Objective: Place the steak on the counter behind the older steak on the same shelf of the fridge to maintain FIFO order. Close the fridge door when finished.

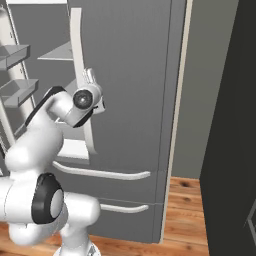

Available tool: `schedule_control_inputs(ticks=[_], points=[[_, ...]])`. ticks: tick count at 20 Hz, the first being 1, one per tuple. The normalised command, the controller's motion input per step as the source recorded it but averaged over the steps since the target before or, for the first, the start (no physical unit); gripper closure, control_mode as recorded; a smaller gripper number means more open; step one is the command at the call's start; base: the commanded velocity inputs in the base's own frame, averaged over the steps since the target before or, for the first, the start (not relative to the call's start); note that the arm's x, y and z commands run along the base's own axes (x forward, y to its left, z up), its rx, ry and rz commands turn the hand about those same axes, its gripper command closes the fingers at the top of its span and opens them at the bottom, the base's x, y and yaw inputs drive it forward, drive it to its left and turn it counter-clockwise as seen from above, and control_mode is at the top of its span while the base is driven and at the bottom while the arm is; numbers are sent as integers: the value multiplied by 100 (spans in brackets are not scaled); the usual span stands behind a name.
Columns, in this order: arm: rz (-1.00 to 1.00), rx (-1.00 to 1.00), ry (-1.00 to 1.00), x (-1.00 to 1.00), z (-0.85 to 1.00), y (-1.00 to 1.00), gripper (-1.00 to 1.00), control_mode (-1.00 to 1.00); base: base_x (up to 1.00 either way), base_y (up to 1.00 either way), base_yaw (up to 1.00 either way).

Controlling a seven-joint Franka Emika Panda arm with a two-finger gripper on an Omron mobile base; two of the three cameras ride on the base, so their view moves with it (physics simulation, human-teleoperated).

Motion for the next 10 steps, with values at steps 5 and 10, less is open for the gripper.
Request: schedule_control_inputs(ticks=[5, 10], points=[[-3, 0, 0, 69, 0, 0, -100, -100, 0, 0, 0], [-2, 0, 9, 64, -8, -2, -100, -100, 0, 0, 0]])
